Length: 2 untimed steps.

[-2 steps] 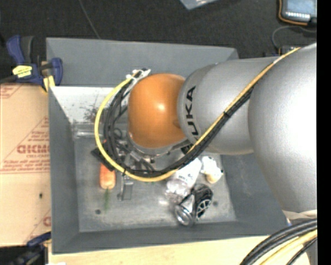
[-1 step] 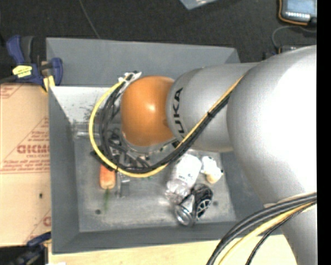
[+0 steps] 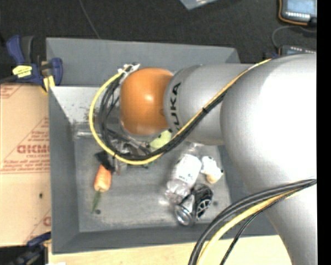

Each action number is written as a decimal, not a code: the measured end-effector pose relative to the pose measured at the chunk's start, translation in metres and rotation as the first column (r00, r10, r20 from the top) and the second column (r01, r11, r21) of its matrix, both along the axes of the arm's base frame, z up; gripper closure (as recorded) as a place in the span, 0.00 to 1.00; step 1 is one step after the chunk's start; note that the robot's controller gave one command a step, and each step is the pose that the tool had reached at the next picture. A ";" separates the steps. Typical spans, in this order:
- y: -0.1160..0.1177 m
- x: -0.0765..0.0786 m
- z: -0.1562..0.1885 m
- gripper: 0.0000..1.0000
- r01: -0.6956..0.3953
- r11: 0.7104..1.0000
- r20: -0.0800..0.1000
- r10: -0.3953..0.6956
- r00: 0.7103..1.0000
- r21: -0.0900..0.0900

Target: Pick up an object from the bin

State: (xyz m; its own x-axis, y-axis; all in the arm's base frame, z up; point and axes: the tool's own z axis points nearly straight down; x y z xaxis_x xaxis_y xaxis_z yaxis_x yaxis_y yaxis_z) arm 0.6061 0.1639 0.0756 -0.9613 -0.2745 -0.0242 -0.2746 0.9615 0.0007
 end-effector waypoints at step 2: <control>0.006 0.004 0.003 1.00 0.014 1.000 0.001 -0.014 1.000 0.000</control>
Offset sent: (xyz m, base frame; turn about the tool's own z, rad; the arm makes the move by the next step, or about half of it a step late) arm 0.0066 0.0129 0.0056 0.0311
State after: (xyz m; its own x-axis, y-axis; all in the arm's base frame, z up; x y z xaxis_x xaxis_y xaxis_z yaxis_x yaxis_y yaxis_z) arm 0.6100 0.1696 0.0787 -0.9651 -0.2607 -0.0249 -0.2608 0.9654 0.0009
